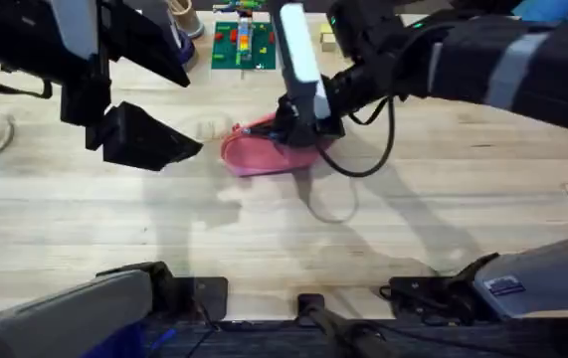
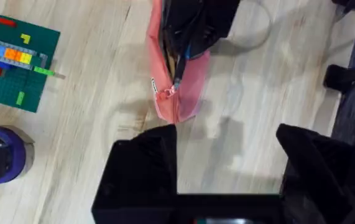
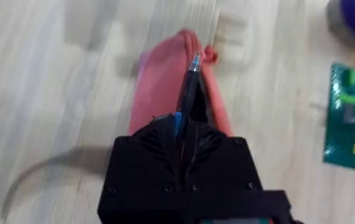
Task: Unzip the bag, pick up the pens from the table one at a time and place them inside, then zip the bag closed.
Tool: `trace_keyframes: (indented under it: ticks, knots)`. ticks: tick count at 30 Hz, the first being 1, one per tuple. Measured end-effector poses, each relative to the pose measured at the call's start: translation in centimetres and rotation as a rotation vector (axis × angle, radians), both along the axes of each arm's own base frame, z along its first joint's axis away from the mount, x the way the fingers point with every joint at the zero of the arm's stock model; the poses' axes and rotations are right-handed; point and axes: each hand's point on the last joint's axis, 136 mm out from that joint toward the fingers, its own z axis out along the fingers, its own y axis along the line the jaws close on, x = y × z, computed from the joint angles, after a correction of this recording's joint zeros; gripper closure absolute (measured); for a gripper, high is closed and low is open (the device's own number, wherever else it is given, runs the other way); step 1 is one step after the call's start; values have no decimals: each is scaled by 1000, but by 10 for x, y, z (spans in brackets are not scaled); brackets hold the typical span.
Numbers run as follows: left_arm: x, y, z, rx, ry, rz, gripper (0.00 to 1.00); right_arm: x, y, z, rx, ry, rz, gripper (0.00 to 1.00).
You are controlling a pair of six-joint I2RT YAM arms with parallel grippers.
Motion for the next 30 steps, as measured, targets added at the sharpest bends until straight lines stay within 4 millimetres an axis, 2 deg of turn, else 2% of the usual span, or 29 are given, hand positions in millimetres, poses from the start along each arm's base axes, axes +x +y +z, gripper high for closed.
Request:
trace_keyframes:
  ticks: [4, 7, 19, 25, 27, 30]
  knots:
    - [0, 0, 0, 0, 0, 0, 7, 7, -7, -24, -80, -2, -15, 969]
    - [0, 0, 0, 0, 0, 0, 7, 11, -12, -32, -119, -25, -16, 969]
    - [0, 0, 0, 0, 0, 0, 6, 28, -23, -32, -138, -80, -47, 969]
    - [0, 0, 0, 0, 0, 0, 8, 27, -24, -33, -147, -94, -23, 968]
    - [0, 0, 0, 0, 0, 0, 7, 25, -23, -33, -150, -95, -18, 889]
    - [0, 0, 0, 0, 0, 0, 6, 25, -22, -34, -159, -105, -13, 478]
